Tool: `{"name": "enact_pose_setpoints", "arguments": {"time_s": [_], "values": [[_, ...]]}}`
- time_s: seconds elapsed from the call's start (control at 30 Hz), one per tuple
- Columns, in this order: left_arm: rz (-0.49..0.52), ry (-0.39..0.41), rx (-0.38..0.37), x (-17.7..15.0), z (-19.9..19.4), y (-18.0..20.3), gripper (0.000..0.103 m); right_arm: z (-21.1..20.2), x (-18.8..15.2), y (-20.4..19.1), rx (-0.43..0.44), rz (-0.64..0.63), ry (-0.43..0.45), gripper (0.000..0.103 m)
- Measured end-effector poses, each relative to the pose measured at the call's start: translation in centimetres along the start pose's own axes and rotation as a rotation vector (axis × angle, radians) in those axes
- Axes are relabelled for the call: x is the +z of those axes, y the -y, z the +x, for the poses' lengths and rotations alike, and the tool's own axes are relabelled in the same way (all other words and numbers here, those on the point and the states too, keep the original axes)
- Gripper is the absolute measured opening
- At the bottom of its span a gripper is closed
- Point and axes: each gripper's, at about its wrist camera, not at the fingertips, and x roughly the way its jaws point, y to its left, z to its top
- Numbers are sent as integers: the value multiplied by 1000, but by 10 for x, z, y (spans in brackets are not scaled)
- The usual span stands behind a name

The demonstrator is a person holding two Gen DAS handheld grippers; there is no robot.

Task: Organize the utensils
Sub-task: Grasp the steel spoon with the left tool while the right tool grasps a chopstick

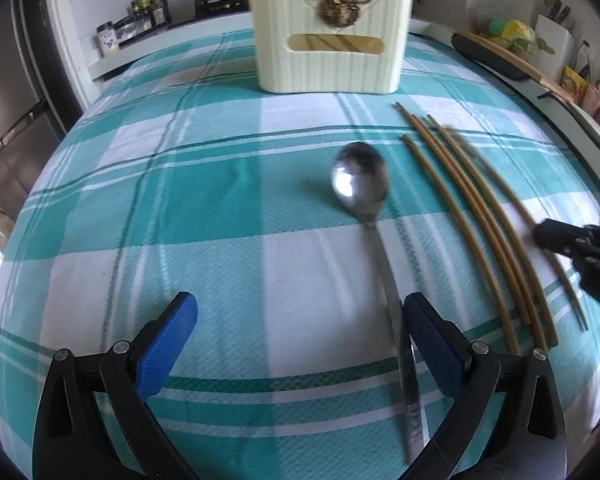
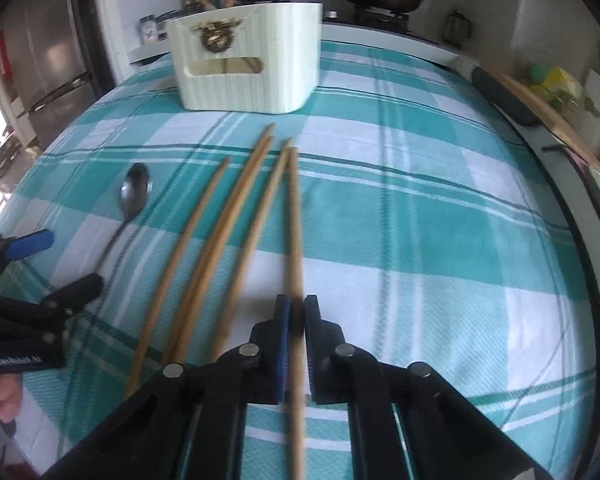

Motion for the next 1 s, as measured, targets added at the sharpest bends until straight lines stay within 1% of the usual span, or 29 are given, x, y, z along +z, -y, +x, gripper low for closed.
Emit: {"name": "enact_pose_setpoints", "arguments": {"time_s": [0.17,0.3,0.37,0.43,0.5,0.6,0.73,0.9,1.0], "values": [[-12,-19,4,-4,-1,-19,103,-10,-14,22,-56,37,7,7],[11,-51,-17,-2,-1,-23,101,-14,-21,31,-57,36,-3,7],[56,-78,-59,1,0,-18,102,-15,-21,33,-47,26,-15,8],[121,-104,-89,7,3,-9,102,-15,-20,33,-39,1,-29,13],[147,-119,-114,13,7,-3,102,-14,-19,33,-31,-21,-40,25],[163,-128,-126,25,17,6,102,-13,-18,37,-1,-27,-59,26],[153,-144,-137,44,28,16,102,-9,-12,44,52,-57,-109,26],[168,-155,-151,60,36,25,93,1,2,52,75,-107,-181,26],[171,-150,-149,65,40,27,90,8,13,53,75,-117,-195,26]]}}
